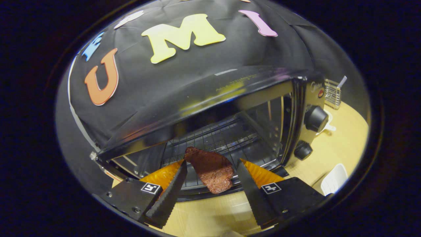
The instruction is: Open the toaster oven, put the food inside, and close the toaster oven door.
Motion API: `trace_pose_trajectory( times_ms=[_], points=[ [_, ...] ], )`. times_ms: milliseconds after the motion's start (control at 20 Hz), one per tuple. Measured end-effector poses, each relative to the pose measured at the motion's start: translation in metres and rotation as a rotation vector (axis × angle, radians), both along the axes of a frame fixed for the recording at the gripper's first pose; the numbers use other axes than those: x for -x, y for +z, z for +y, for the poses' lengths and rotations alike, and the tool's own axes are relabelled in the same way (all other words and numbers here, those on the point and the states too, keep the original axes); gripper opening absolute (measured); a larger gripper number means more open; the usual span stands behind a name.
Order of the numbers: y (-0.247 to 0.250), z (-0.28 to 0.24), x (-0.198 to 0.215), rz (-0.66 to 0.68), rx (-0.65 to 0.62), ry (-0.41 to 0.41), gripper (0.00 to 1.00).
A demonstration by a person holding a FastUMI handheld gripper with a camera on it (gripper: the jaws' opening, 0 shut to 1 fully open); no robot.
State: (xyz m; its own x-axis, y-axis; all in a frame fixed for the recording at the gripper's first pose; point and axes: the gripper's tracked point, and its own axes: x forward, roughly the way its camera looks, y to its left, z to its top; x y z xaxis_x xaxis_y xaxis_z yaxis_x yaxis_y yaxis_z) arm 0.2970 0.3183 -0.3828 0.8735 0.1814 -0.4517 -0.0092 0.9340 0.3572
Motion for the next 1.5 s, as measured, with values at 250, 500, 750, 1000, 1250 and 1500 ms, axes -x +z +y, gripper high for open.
trace_pose_trajectory(
  times_ms=[250, 500, 750, 1000, 1250, 1500],
  points=[
    [0.016, -0.002, 0.030, -0.015, 0.073, 0.075, 0.97],
    [0.027, -0.009, 0.074, -0.008, 0.134, 0.169, 0.96],
    [0.027, -0.034, 0.113, 0.016, 0.207, 0.235, 0.97],
    [0.010, -0.056, 0.164, 0.046, 0.276, 0.313, 0.96],
    [-0.025, -0.069, 0.209, 0.105, 0.298, 0.343, 0.96],
    [-0.065, -0.080, 0.236, 0.174, 0.320, 0.342, 0.96]
  ],
)
